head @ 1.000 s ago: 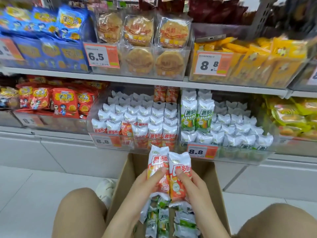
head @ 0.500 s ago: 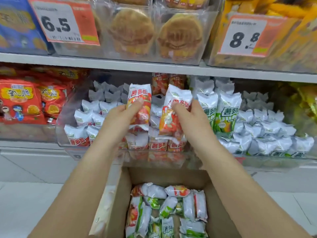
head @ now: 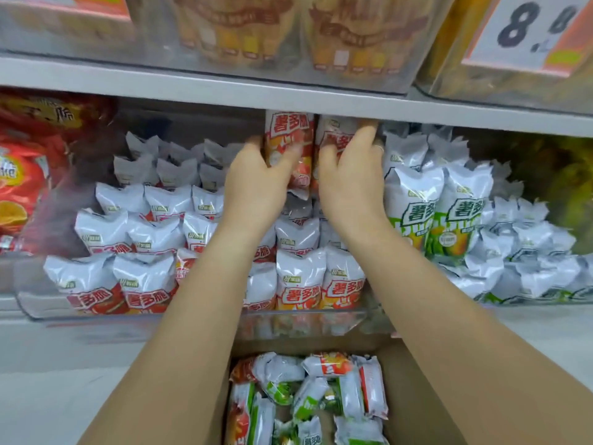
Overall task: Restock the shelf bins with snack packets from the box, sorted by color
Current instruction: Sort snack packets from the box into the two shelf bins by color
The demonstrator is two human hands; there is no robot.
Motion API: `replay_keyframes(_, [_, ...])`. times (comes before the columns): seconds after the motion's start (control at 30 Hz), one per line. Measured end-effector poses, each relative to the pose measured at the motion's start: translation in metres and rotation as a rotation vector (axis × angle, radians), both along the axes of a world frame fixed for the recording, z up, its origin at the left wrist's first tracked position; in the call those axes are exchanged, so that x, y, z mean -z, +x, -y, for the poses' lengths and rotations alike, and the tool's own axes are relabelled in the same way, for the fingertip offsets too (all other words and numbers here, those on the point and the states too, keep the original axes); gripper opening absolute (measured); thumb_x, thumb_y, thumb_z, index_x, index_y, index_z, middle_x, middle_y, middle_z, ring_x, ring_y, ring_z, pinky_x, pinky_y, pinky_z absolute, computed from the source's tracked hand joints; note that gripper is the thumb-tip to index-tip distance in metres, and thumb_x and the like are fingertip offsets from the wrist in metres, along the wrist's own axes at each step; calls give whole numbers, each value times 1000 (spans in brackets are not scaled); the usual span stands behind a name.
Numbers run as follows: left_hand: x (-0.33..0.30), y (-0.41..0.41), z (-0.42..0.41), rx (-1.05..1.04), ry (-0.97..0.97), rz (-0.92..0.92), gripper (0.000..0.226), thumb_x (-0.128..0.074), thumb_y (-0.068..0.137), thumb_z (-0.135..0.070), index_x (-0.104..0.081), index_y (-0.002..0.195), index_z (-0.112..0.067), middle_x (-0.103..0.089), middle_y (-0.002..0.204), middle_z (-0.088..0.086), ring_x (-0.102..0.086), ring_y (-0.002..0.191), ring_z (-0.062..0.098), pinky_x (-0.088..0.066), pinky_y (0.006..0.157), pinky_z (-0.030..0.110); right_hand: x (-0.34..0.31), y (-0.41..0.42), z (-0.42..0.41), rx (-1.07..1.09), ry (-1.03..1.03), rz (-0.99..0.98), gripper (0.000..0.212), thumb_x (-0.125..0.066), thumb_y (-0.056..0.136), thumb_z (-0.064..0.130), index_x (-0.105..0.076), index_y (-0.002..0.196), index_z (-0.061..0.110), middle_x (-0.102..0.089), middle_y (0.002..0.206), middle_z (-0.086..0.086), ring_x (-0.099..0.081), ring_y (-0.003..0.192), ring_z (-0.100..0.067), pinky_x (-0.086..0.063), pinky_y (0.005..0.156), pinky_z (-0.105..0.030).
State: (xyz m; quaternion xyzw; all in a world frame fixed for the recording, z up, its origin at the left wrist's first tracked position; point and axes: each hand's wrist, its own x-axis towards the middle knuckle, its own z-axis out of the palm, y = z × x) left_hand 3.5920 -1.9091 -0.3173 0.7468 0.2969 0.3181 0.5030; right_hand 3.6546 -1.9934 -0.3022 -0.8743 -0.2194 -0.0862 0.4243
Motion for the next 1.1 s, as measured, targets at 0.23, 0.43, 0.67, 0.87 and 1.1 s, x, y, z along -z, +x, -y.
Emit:
replay_keyframes(0.23, [6,2,6,33,141,-101,39,-61,91,-36,-53,121,-12,-64,110,3,-59,103,22,-42,77,27,21,-6,-2,-17,-44,62,56,-41,98,18,-22,151,15,-40,130,-24,-49,110,-41,-39,87,-40])
replay_keyframes(0.43, [11,-2,-2,94,187,-186,42,-68,84,-20,-53,122,-16,-65,116,5,-59,108,25,-44,83,26,23,-10,6,-57,-164,42,61,-54,90,16,-27,145,14,-37,134,-20,-49,112,-38,-41,89,-40])
replay_keyframes(0.67, [13,-1,1,3,273,-119,42,-62,86,-12,-47,125,-16,-64,114,6,-59,106,27,-44,80,28,24,-11,1,-1,-58,209,61,-51,85,-1,-35,142,10,-37,132,-20,-50,107,-40,-44,87,-41])
replay_keyframes(0.87, [15,1,0,58,256,-118,38,-53,95,-36,-50,127,-15,-65,115,4,-58,108,26,-47,87,34,24,-11,7,-17,-221,122,70,-49,90,3,-19,151,20,-27,143,-18,-54,96,-37,-36,75,-35])
replay_keyframes(1.1, [17,2,2,11,249,-105,55,-57,95,-25,-34,143,-14,-63,121,11,-58,112,29,-47,92,39,28,-25,15,-107,-374,105,79,-53,87,1,-11,152,16,-6,155,-23,-35,132,-39,-37,100,-39])
